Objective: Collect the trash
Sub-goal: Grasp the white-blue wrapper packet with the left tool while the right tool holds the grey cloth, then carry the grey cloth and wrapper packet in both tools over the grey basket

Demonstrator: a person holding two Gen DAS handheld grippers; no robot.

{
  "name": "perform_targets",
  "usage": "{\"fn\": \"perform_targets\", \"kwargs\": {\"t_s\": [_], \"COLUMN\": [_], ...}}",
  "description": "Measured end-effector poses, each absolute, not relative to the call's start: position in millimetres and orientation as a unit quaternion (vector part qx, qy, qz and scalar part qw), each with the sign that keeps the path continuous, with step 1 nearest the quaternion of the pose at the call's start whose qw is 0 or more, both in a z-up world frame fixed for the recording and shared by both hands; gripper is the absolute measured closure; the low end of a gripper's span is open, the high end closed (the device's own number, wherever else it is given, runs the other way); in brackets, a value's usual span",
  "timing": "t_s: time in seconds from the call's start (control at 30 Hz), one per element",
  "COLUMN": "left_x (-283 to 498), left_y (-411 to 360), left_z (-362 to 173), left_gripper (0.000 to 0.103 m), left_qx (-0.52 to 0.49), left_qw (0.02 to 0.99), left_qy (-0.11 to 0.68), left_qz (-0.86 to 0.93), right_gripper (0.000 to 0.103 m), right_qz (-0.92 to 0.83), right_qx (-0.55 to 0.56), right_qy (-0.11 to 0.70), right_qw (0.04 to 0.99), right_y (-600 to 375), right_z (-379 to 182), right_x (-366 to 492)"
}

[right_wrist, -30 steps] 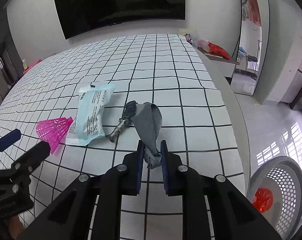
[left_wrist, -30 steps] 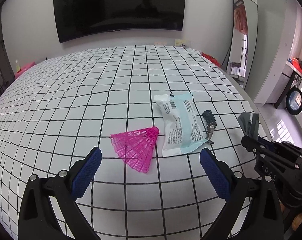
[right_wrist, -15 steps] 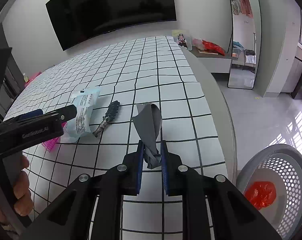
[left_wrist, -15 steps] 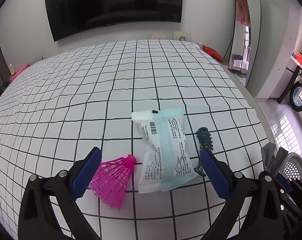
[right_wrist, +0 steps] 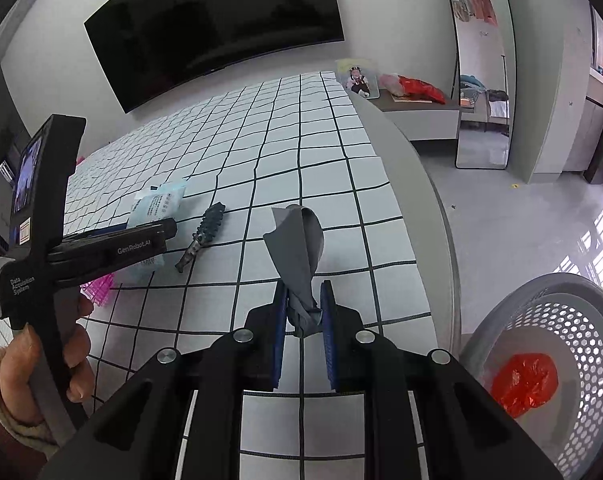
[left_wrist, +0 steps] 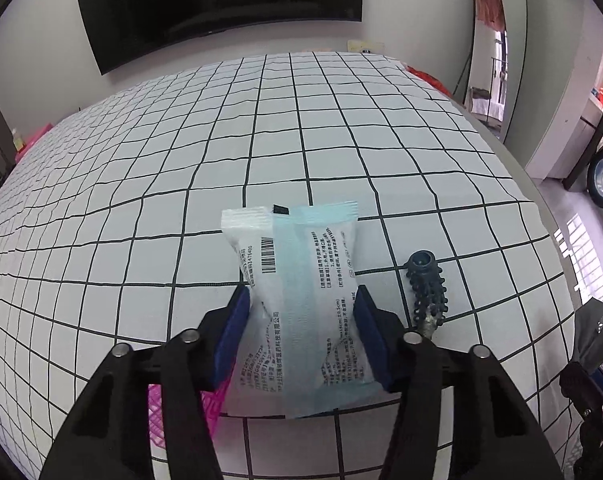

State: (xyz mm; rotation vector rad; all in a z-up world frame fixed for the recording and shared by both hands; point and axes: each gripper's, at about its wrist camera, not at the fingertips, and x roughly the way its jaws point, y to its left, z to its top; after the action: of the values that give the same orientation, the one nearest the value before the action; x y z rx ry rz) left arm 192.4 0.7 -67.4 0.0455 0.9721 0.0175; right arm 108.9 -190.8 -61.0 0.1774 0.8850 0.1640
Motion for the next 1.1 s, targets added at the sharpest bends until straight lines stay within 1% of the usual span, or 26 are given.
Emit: {"fn": "perform_targets", "kwargs": {"t_s": [0.13, 0.4, 0.6, 0.9, 1.1], "left_x": [187, 155, 112, 48, 22], "left_y": [-2, -4, -22, -84, -135], "left_z": [-58, -23, -1, 10, 4], "left_gripper": [0.054, 0.054, 0.055, 0.055, 0.055], "left_qx": [0.028, 0.031, 0.028, 0.049, 0.057], "left_qw": [0.892, 0.907, 0.912, 0.912, 0.897], "left_qy": [0.452, 0.419, 0.403, 0.379, 0.385], "left_qz": [0.002, -0.018, -0.067, -0.148, -0.209], "right_gripper": [0.087, 0.087, 0.087, 0.087, 0.087], "right_qz": [0.076, 0.057, 0.020, -0.051, -0.100], "right_qx": [0.087, 0.092, 0.102, 0.110, 0.120], "right_qy": [0.425, 0.415, 0.406, 0.403, 0.405], "right_qw": [0.898, 0.904, 0.908, 0.907, 0.901], "right_y": [-193, -204, -231, -282, -328], "right_z": [-58, -47, -37, -32, -37], "right_x": [106, 86, 56, -5, -40]}}
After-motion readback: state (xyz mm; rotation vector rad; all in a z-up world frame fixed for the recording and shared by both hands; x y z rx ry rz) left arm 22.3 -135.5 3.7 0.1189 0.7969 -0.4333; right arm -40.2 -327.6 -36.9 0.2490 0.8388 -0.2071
